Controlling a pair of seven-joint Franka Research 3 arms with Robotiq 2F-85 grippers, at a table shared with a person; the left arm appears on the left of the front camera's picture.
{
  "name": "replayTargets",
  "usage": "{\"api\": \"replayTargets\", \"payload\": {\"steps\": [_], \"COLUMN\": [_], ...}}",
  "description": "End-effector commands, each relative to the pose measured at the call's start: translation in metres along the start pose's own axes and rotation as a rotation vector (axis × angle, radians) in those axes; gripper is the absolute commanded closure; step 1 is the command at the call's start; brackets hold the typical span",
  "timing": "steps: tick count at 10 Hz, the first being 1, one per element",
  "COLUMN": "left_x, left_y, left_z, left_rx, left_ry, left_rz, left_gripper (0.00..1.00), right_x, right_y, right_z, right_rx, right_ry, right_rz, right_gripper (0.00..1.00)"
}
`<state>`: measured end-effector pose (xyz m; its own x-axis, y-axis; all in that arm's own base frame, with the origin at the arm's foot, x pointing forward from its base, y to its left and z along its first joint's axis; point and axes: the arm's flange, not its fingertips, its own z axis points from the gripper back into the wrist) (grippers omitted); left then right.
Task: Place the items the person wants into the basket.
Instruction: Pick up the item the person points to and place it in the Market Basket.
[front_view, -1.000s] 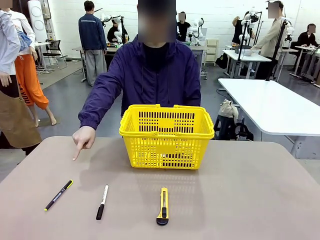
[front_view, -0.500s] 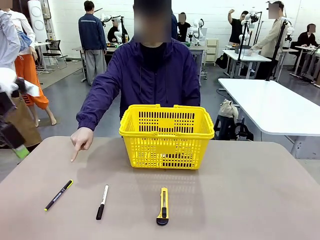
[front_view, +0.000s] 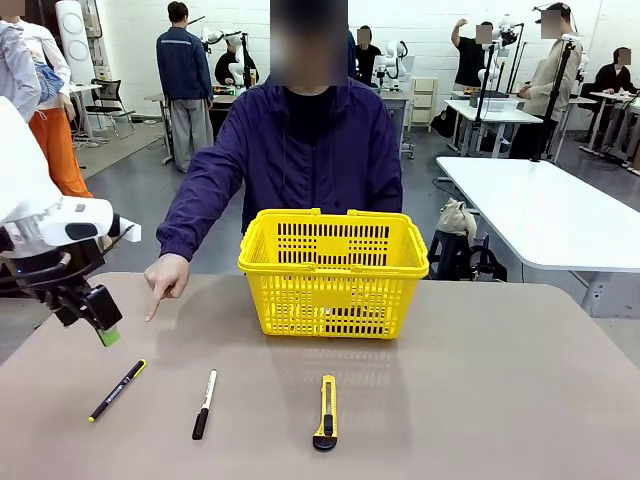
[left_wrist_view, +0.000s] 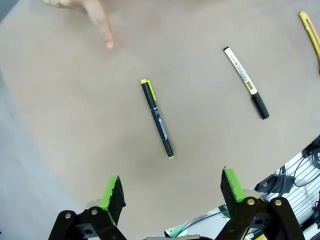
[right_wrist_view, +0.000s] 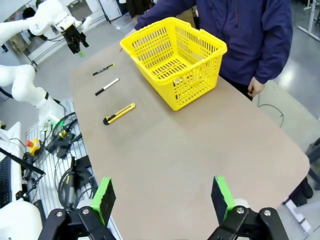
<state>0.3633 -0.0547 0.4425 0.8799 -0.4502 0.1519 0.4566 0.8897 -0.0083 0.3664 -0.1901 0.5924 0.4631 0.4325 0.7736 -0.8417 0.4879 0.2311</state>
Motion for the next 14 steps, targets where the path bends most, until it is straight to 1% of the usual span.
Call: {"api": "replayTargets", "payload": {"steps": [1,2,9,12,14], "left_x": [0.008,0.000,0.002,0.021,0.027], "left_y": [0.007,0.000,0.002,0.002,0.008], "left_z": [-0.005,0.000,0.000,-0.044,-0.069], "left_rx": [-0.036,0.000,-0.003,0.011,-0.005], "left_ry": [-0.001,0.000,-0.004,0.054,0.085], "left_rz": [0.037,0.000,0.004,-0.045,-0.029], "left_gripper": [0.00,0.00,0.00,0.00,0.00], "right_x": [0.002,0.002,0.002,0.002,0.002], "right_y": [-0.003,-0.003,-0.003,-0.003,-0.003], "right_z": [0.000,0.000,0.000,0.000,0.000], "right_rx": [0.010,0.010,0.010,0.010,0.010], "right_ry": [0.003,0.003,0.003,0.003,0.003], "right_rz": [0.007,0.007,0.007,0.007,0.007], "right_gripper": [0.00,0.00,0.00,0.00,0.00]}}
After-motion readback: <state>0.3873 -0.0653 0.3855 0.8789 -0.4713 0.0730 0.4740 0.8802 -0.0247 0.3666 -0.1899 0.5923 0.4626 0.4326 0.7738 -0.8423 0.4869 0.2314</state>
